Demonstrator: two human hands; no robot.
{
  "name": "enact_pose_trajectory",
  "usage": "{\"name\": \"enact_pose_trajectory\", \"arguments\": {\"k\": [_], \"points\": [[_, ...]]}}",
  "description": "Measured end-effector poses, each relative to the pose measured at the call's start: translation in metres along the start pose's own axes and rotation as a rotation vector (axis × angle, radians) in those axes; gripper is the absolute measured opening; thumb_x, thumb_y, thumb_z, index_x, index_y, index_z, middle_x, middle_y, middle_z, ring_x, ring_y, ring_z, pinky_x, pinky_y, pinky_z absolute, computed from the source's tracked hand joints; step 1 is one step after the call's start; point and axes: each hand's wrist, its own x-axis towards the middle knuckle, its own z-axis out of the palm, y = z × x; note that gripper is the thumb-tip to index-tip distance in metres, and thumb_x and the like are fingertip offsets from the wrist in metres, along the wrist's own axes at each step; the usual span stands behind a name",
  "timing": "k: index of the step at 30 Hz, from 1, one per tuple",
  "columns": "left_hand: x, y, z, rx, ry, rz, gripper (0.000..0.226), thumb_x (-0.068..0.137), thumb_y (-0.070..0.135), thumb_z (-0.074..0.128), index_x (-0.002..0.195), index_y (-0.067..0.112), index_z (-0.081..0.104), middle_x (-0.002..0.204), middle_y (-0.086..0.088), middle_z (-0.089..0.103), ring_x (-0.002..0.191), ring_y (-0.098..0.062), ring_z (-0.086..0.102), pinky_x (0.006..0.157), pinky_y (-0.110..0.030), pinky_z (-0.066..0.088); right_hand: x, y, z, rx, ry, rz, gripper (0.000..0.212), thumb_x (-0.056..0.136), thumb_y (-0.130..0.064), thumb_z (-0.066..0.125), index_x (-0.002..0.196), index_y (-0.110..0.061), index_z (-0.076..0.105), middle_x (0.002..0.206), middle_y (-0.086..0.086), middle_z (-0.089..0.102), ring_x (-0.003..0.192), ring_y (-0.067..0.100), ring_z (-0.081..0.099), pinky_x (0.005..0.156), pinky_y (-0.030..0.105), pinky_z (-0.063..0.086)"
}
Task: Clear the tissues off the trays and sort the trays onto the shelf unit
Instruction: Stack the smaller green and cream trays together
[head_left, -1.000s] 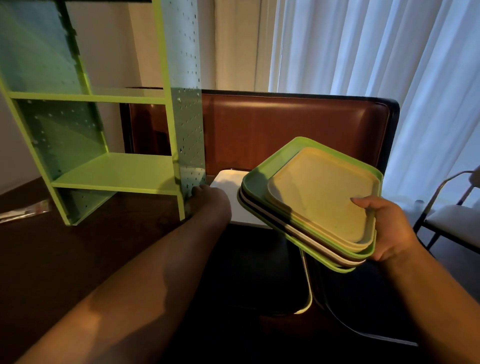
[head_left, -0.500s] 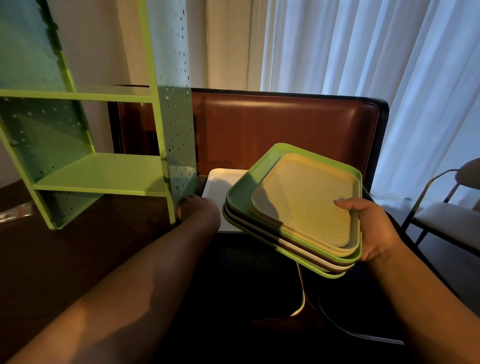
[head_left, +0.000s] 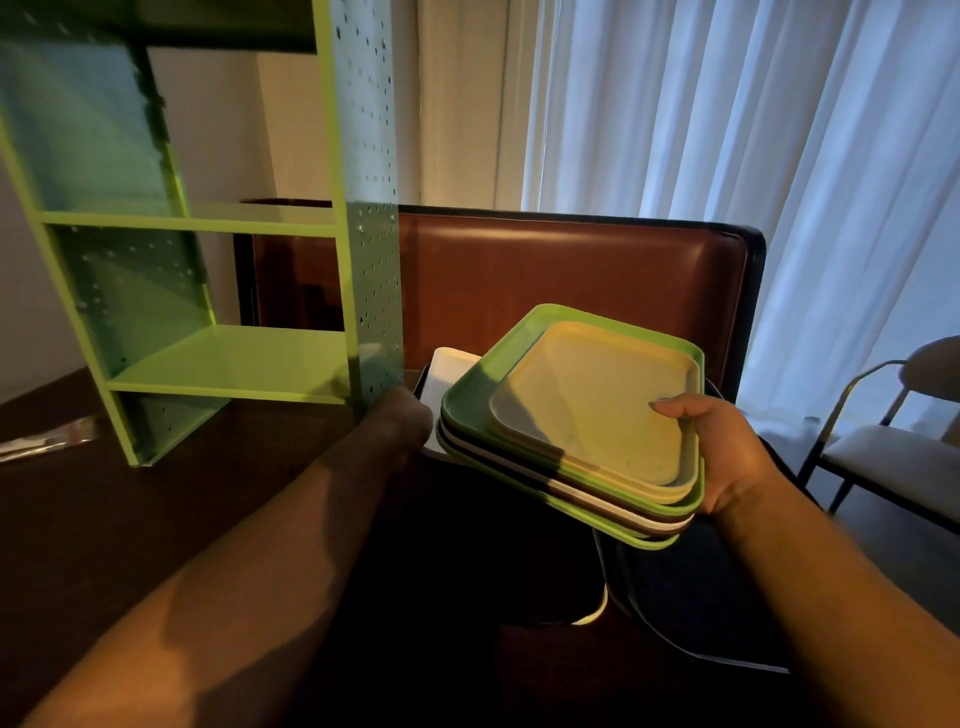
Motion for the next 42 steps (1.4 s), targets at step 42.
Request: {"name": "enact_pose_trajectory", "arguments": {"k": [42], "points": [[-0.104,-0.031,-0.041,-0.573,0.126,0.349,0.044,0.072,0.045,0.081,0.103,0.023,0.06,0.095,0.001,0.069,0.088,-0.019,0.069,0.075,-0.032,0.057,-0.016,0.021,0.059,-0.571,-0.129,-0.672,0.044,0.101,-0.026,0.058,0.143,-0.022,0.046,0.12,-0.002,0.07,0.103,0.006,0.07,0.085,0.023,0.055]]}}
